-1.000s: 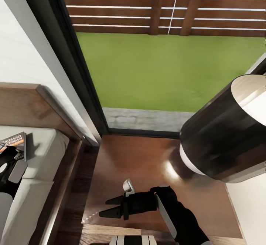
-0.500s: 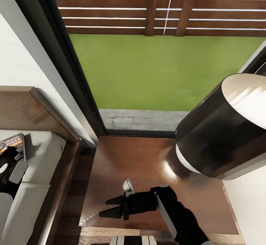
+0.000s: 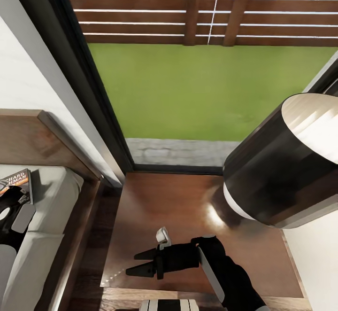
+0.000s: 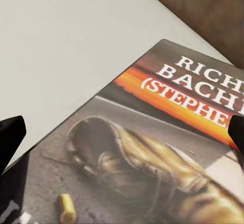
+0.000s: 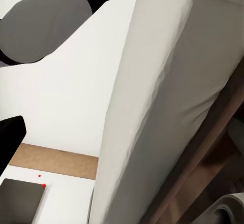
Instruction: In the bedroom, move the book from the bed onto either nightstand, and place the two sandals side by side next to the bed.
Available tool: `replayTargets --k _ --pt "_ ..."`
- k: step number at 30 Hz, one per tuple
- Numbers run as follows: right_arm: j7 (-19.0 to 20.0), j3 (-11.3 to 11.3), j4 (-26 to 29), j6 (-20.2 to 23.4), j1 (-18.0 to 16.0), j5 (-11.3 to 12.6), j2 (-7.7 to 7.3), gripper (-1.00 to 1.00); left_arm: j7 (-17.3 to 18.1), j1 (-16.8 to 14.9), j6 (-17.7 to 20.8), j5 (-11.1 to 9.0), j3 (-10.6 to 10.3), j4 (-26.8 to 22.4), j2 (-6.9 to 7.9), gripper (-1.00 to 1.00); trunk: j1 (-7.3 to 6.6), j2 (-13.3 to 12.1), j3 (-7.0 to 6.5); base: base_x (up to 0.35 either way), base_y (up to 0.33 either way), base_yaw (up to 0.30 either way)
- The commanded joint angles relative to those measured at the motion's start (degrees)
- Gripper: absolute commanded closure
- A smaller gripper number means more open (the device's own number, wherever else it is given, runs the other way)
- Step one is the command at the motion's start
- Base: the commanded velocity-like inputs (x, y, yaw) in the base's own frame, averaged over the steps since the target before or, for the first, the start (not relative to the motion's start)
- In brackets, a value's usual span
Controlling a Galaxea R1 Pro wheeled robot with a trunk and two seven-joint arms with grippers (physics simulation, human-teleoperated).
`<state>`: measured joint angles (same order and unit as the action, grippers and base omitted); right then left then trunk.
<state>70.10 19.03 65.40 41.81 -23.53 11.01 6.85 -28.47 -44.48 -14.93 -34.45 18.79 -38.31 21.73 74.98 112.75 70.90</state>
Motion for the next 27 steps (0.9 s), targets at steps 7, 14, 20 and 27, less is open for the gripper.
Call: replayTargets --k 7,14,20,27 --pt "-0.05 0.04 -0.01 0.40 -0.03 0.33 0.00 -1.00 -0.01 0.01 -0.43 -1.48 -0.07 1.64 -0.01 -1.00 0.00 0.01 -0.13 0.000 0.000 -0.107" --pt "-0.05 0.04 -0.01 0.41 -0.03 0.33 -0.01 -1.00 -0.01 0.01 -0.43 -1.48 -0.07 1.63 -0.02 -1.00 0.00 0.01 -0.22 0.000 0.000 -0.048" --pt "-0.05 0.04 -0.01 0.41 -0.03 0.33 0.00 -1.00 -0.01 0.01 -0.42 -1.47 -0.10 1.63 -0.02 -1.00 0.00 0.01 -0.23 0.000 0.000 -0.007" --pt "-0.05 0.04 -0.01 0.43 -0.03 0.33 0.00 -1.00 -0.01 0.01 -0.40 -1.49 -0.09 1.64 -0.02 -1.00 0.00 0.01 -0.23 0.000 0.000 -0.001"
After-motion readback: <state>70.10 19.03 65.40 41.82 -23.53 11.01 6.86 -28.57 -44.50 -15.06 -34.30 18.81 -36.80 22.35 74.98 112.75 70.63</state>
